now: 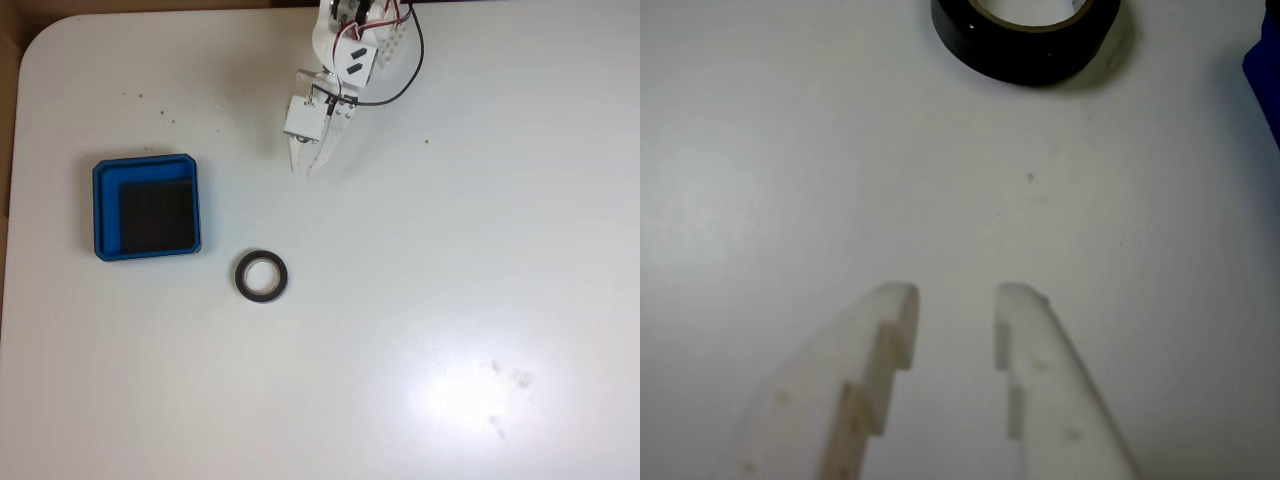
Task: Pick the black tape roll and drop it in the blue box
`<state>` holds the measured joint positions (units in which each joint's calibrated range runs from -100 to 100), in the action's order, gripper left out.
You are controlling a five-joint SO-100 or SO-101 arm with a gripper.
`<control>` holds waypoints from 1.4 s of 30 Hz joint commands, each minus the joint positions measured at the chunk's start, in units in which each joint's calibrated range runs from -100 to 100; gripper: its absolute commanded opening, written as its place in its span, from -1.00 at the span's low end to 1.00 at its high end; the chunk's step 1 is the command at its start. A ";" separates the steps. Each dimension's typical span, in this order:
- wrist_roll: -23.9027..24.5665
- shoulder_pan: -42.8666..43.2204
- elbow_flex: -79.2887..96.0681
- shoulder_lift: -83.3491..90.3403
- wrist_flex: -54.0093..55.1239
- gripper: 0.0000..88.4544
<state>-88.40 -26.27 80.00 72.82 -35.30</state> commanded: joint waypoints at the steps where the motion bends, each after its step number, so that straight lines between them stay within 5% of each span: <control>1: -0.21 0.43 -9.65 -7.18 1.23 -0.96; 10: -0.21 0.43 -23.76 -23.40 4.36 -0.96; 23: -0.39 0.43 -25.19 -44.81 31.26 -0.96; 42: -3.89 1.41 -25.64 -48.07 31.76 -0.96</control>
<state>-90.98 -24.89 58.92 24.64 -4.76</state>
